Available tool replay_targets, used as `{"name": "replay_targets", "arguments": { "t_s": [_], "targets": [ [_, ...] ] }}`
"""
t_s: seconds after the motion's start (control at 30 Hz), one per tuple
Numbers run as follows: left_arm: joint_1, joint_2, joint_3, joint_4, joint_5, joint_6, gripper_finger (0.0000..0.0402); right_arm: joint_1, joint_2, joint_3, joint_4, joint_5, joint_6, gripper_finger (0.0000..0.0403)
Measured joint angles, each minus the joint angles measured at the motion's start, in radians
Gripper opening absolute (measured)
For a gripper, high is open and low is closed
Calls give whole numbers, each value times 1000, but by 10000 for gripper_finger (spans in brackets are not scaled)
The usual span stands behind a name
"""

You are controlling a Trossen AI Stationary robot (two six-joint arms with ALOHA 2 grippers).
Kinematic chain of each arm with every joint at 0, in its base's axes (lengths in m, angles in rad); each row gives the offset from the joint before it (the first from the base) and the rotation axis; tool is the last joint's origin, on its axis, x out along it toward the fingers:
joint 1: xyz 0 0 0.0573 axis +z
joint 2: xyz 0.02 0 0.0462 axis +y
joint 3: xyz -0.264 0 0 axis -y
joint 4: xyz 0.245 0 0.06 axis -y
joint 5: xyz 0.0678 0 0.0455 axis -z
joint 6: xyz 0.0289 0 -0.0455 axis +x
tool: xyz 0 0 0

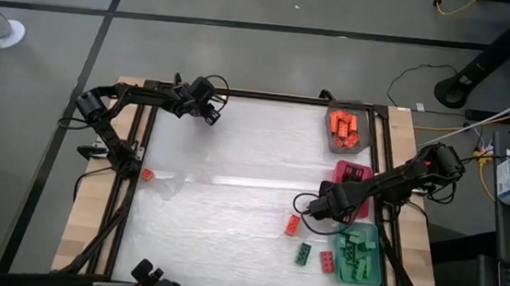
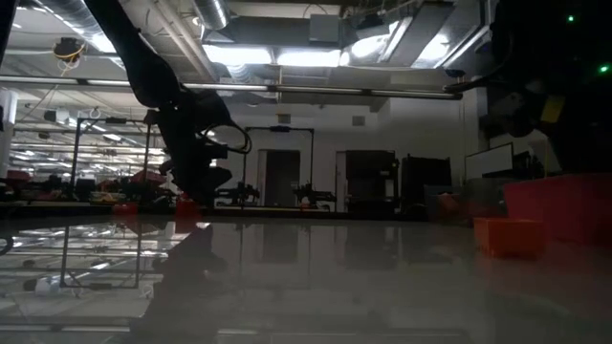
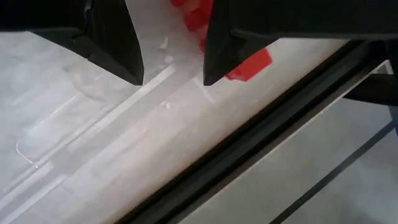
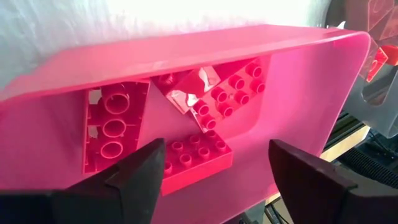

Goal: Sort blocks
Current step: Put the red game piece into the red bin

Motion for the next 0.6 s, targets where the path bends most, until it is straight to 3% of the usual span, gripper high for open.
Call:
{"name": "replay_targets", "arguments": {
  "t_s": [0.33, 0.6],
  "targets": [
    [-92, -44, 36, -71, 1, -33, 155, 0, 0, 0, 1, 0, 0, 285],
    [-95, -126, 83, -185, -35, -179, 155, 0, 0, 0, 27, -3, 0, 285]
  ]
}}
